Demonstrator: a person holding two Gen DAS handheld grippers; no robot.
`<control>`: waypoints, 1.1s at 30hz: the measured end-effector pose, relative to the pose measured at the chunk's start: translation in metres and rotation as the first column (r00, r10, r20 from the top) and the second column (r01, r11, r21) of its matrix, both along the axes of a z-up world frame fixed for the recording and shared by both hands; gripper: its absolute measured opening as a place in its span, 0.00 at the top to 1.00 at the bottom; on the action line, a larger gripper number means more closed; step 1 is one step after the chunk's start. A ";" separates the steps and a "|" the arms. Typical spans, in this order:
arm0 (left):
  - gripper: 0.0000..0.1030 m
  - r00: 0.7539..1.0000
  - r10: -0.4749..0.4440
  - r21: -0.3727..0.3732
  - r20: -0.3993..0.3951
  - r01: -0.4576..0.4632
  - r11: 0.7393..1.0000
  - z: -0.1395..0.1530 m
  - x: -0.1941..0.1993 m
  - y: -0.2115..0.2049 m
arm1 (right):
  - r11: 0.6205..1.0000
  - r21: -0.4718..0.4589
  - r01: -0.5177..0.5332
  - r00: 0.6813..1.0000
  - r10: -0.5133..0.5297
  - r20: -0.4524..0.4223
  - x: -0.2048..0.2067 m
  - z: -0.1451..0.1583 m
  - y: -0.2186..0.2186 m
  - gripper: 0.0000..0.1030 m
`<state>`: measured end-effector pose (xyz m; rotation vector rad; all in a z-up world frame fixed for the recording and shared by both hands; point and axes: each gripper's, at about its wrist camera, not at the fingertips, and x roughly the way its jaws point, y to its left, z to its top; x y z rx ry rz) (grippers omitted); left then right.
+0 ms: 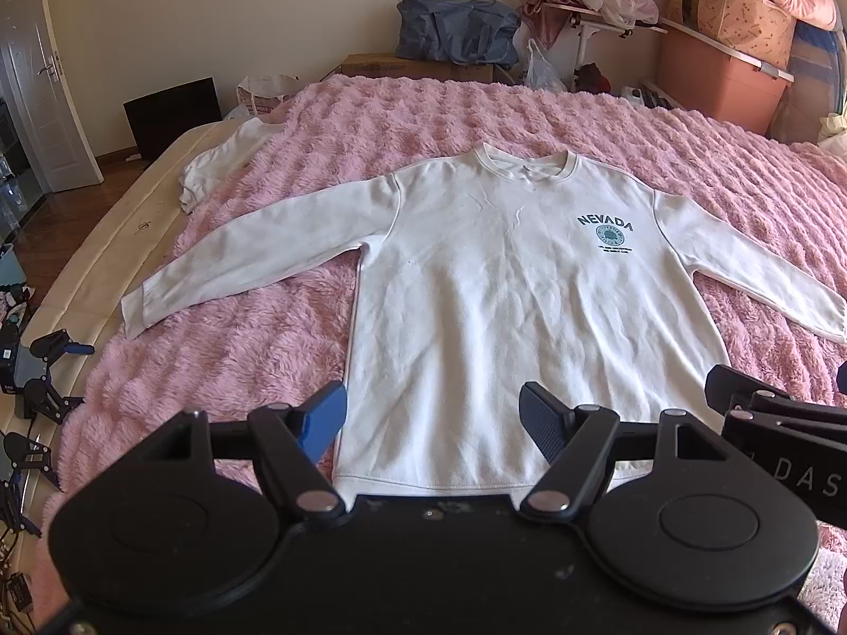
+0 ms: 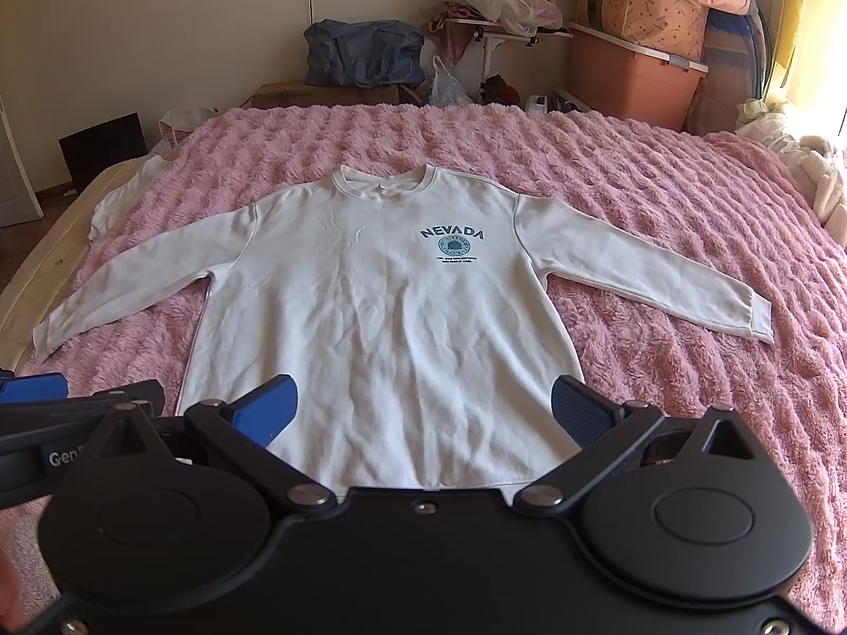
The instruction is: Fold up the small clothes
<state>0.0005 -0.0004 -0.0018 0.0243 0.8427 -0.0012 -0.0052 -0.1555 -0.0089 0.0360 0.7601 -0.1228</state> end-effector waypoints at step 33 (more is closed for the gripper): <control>0.26 1.000 0.001 0.000 -0.028 -0.001 1.000 -0.004 0.005 0.000 | 1.000 0.013 0.010 1.000 -0.010 -0.013 0.001 -0.011 -0.004 0.00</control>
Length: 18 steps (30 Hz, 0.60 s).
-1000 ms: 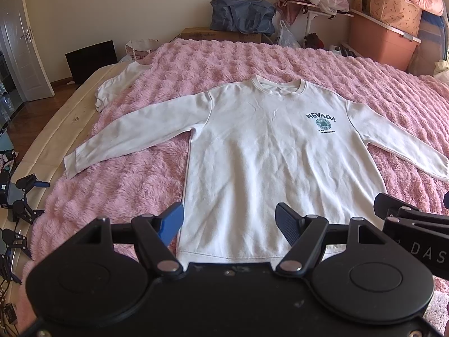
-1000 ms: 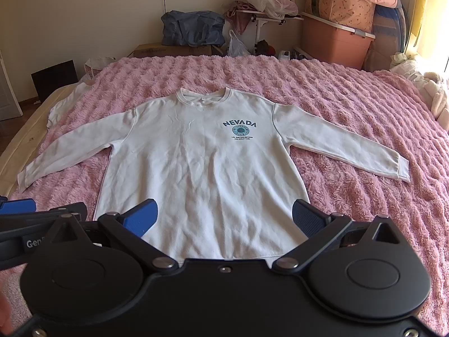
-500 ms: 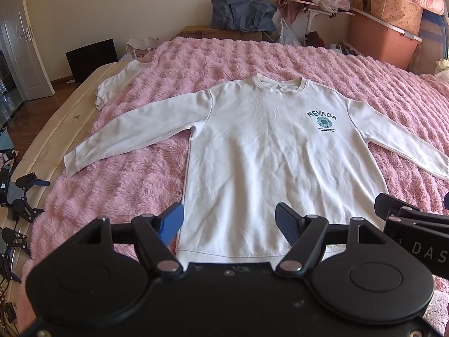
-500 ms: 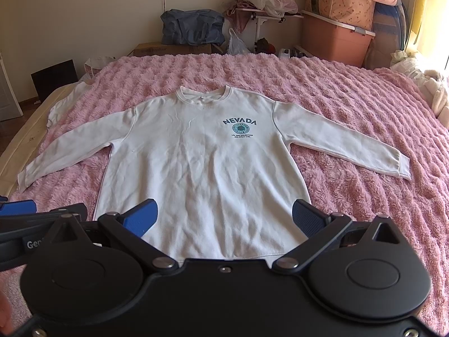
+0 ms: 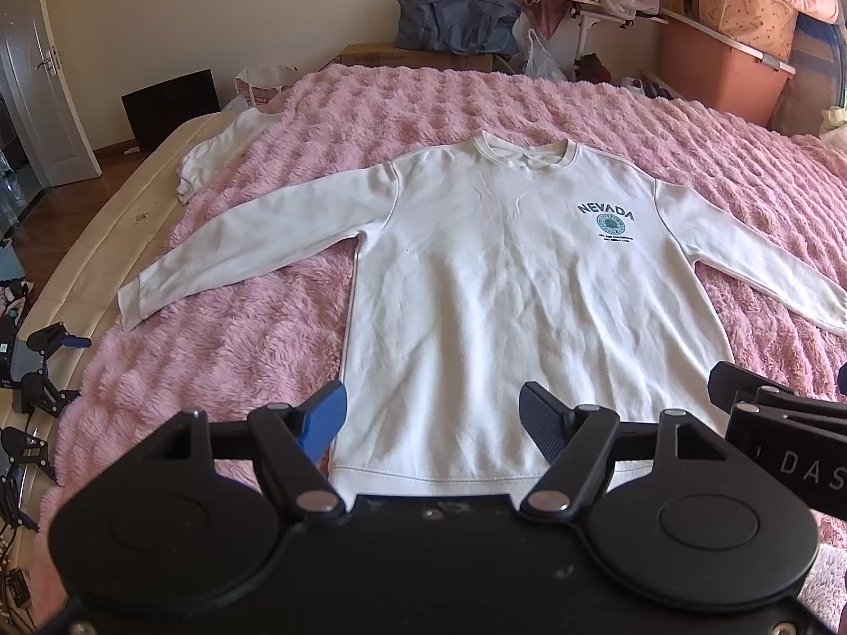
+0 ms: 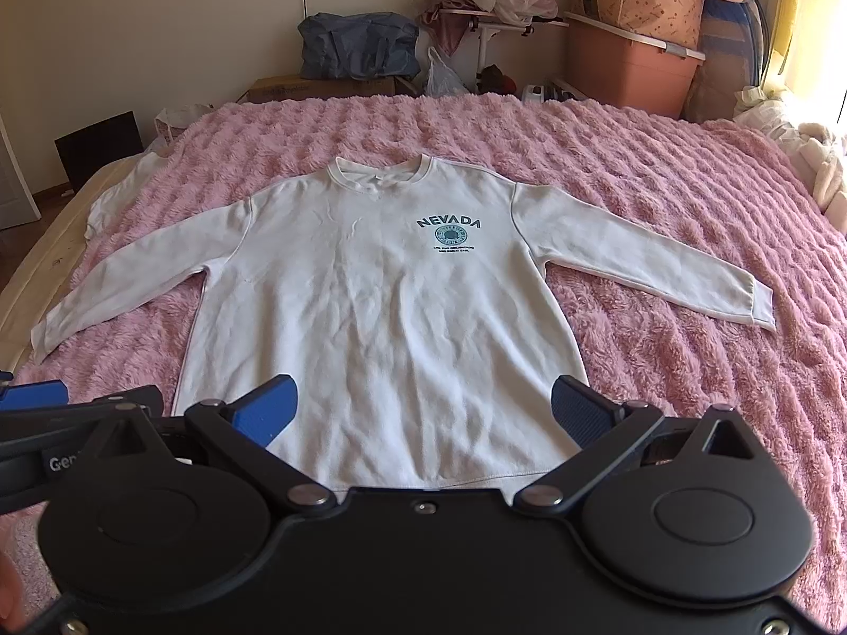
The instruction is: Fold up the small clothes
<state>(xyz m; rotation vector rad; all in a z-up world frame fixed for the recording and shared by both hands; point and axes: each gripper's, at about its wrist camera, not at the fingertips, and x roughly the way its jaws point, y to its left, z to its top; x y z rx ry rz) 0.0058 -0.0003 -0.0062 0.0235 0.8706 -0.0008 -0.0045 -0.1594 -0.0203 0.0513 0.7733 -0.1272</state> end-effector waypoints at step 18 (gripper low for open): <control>0.26 1.000 0.003 -0.001 -0.009 -0.003 1.000 -0.003 0.002 -0.002 | 1.000 -0.001 0.000 1.000 0.000 -0.002 0.001 -0.001 0.000 0.00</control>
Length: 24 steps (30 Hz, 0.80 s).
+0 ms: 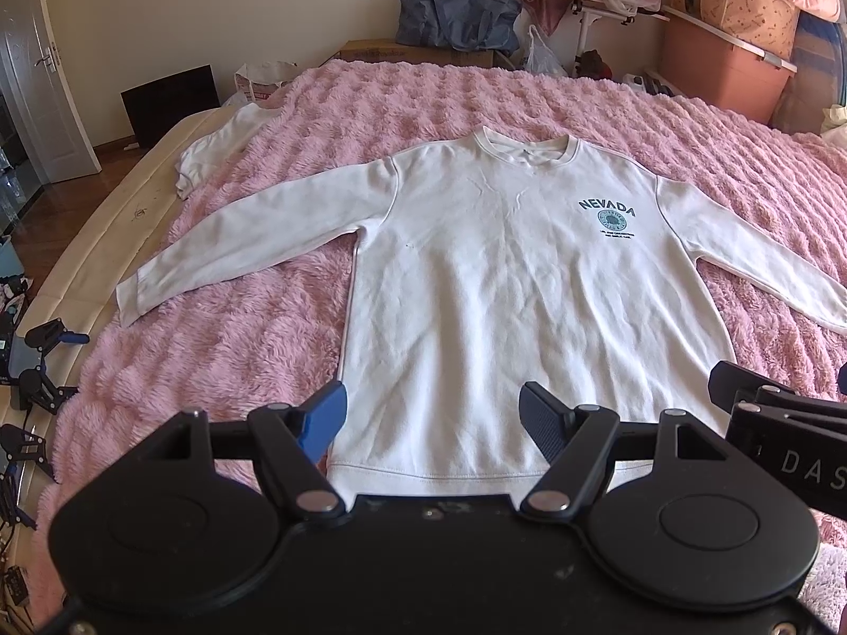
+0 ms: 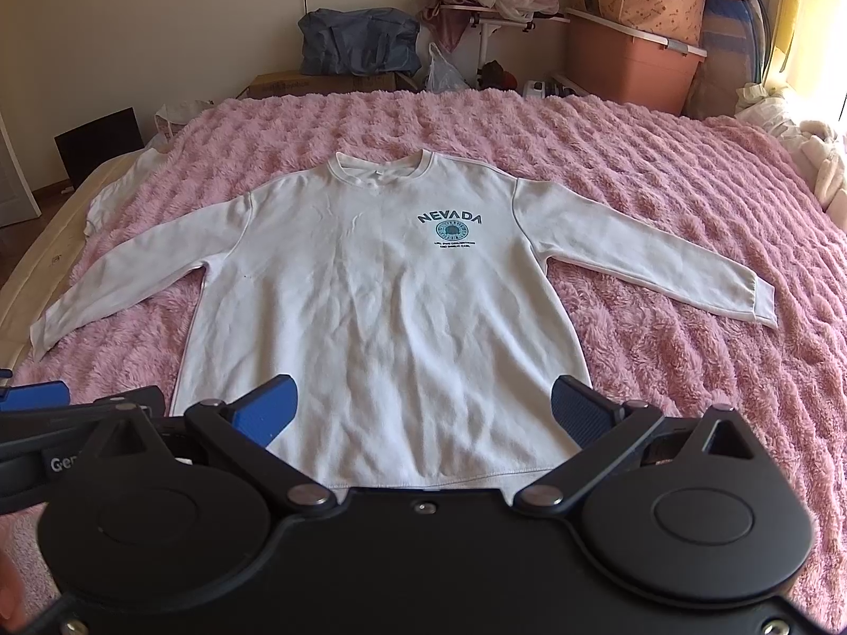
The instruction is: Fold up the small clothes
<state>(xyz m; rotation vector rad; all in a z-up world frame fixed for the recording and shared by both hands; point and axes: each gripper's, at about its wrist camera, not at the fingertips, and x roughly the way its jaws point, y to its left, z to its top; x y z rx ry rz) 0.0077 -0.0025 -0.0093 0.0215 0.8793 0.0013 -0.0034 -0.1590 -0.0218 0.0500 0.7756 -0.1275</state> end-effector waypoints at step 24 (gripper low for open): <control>0.26 0.996 -0.082 -0.100 0.029 0.085 0.991 -0.004 0.023 -0.013 | 0.999 0.011 0.040 0.994 -0.041 0.104 0.000 -0.008 -0.024 0.00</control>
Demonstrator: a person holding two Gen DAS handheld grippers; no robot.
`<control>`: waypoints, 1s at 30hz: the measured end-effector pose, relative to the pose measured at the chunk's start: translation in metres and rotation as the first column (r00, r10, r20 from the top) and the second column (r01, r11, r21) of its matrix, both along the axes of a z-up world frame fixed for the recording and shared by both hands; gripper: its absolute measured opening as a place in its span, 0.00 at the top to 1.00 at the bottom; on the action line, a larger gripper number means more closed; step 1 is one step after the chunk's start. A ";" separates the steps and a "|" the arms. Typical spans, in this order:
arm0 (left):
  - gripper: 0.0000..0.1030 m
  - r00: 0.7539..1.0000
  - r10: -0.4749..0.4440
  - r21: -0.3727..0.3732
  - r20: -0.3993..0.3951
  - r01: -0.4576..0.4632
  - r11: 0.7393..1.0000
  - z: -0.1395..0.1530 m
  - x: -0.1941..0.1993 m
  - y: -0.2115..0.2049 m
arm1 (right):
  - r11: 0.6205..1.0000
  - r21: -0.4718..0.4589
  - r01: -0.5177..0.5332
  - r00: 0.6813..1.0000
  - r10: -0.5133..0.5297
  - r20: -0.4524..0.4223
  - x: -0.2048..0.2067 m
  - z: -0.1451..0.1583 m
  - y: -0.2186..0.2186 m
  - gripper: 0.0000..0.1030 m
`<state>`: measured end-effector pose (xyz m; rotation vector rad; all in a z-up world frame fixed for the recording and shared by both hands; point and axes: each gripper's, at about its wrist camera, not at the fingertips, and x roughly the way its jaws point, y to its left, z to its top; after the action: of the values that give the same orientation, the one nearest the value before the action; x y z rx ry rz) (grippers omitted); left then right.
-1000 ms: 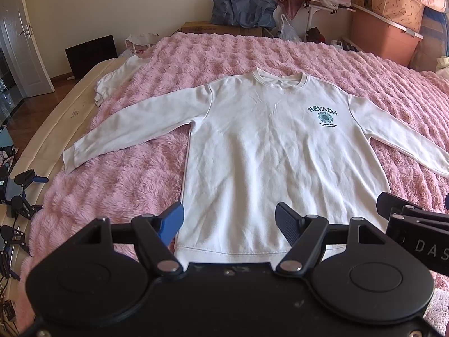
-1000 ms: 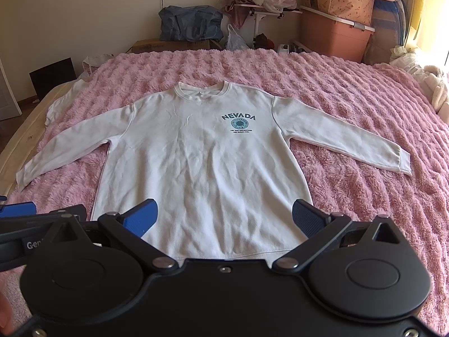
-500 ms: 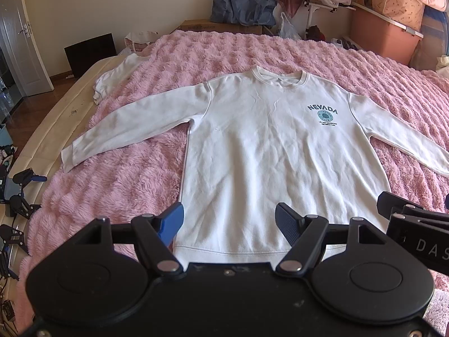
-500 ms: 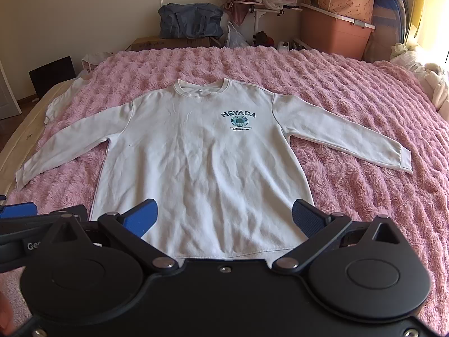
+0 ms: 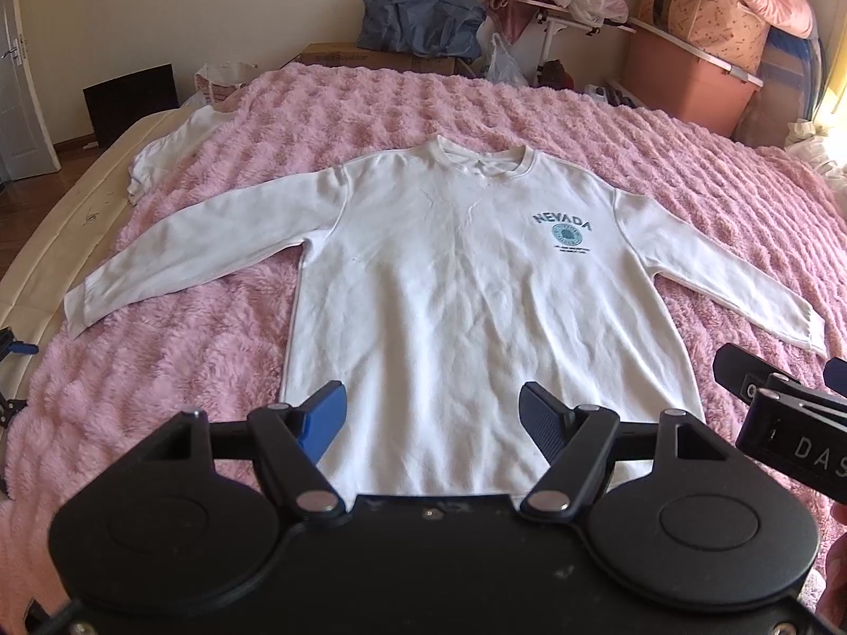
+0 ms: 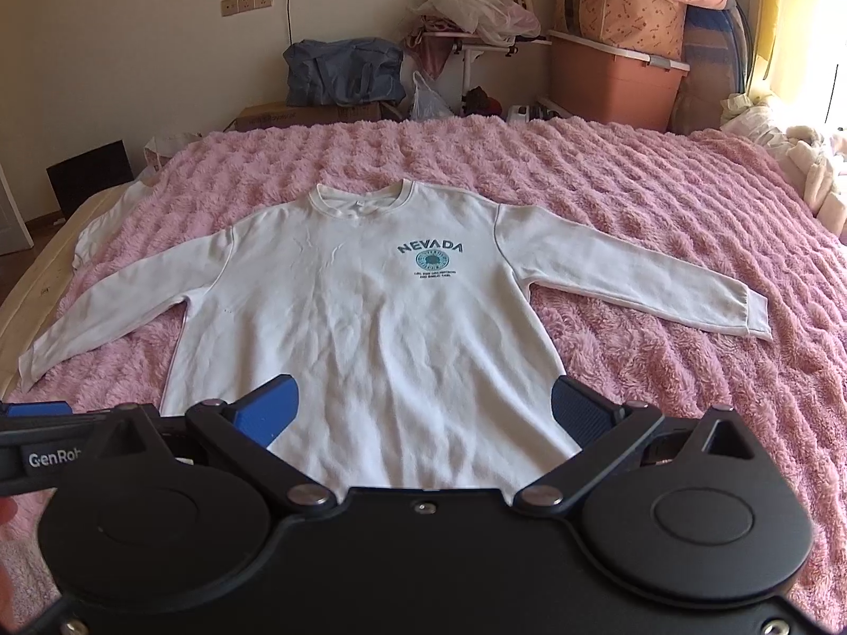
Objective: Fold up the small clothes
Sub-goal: 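Move the right gripper to the sweatshirt's sleeve cuff and close on it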
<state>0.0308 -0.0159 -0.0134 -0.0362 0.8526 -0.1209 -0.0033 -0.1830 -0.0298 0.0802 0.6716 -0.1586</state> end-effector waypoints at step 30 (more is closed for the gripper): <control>0.26 0.905 -0.413 -0.299 0.099 0.423 0.856 -0.182 0.297 -0.293 | 0.762 0.152 0.630 0.762 -0.644 0.070 0.088 -0.158 -0.387 0.57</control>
<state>0.3274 -0.3084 -0.1957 -0.1476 0.7927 -0.6686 0.0850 -0.5704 -0.1879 0.4381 0.5101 -0.7745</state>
